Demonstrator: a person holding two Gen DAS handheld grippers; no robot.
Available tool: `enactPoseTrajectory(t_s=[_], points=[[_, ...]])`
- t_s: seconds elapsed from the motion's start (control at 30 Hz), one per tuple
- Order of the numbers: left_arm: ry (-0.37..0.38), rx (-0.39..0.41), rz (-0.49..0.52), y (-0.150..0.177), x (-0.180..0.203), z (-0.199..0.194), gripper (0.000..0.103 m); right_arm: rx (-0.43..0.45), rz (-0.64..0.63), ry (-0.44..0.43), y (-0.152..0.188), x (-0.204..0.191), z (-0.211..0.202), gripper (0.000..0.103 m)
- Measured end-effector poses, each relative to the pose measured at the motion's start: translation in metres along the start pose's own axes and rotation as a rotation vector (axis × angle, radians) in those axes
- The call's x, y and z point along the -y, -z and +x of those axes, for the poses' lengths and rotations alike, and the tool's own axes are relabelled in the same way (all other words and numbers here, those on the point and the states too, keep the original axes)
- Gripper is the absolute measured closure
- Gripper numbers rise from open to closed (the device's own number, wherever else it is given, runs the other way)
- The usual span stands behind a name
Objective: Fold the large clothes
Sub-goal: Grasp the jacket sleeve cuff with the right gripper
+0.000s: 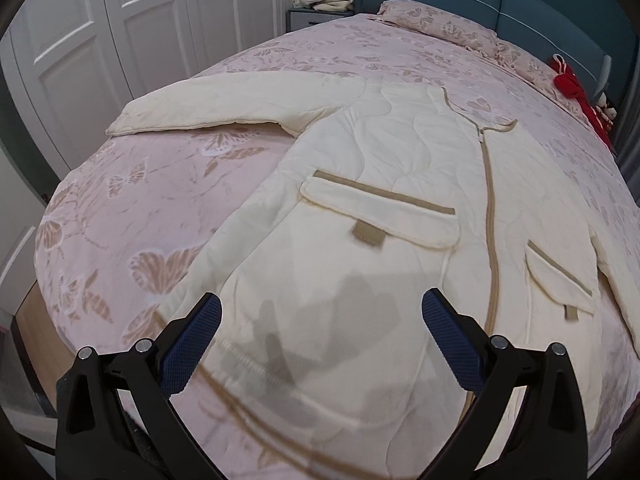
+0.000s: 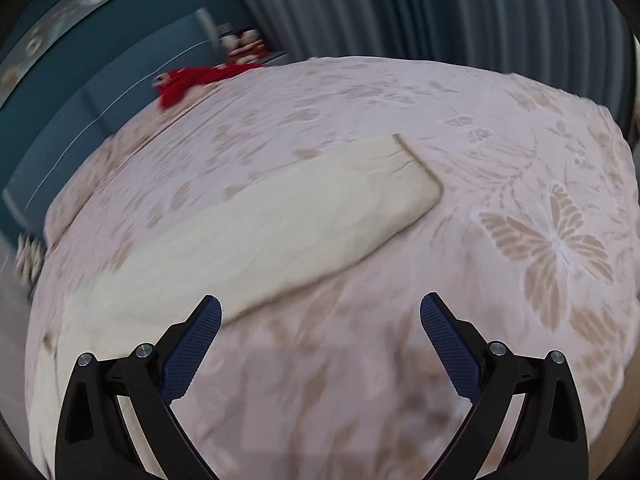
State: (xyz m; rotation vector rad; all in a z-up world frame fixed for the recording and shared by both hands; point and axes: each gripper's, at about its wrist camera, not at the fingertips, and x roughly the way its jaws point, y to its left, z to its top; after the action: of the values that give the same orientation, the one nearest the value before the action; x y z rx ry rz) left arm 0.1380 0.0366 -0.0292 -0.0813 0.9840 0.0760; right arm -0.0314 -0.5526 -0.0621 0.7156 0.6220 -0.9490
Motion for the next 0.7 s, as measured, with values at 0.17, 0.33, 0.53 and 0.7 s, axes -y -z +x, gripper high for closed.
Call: enactPoseTrajectory(t_s=[0.17, 0.33, 0.53, 0.7], points=[[-0.026, -0.011, 0.005, -0.006, 0.008, 0.019, 0.005, 0.001, 0.055, 0.048, -0.021, 0.016, 0.041, 0.005], [-0.031, -0.028, 0.004, -0.008, 0.014, 0.033, 0.005, 0.003, 0.056, 0.028, -0.028, 0.013, 0.063, 0.018], [-0.036, -0.018, 0.009, -0.011, 0.019, 0.04, 0.005, 0.001, 0.013, -0.008, -0.034, -0.015, 0.069, 0.086], [-0.032, -0.006, -0.019, -0.018, 0.012, 0.043, 0.005, 0.135, -0.192, -0.154, -0.038, -0.101, 0.014, 0.092]])
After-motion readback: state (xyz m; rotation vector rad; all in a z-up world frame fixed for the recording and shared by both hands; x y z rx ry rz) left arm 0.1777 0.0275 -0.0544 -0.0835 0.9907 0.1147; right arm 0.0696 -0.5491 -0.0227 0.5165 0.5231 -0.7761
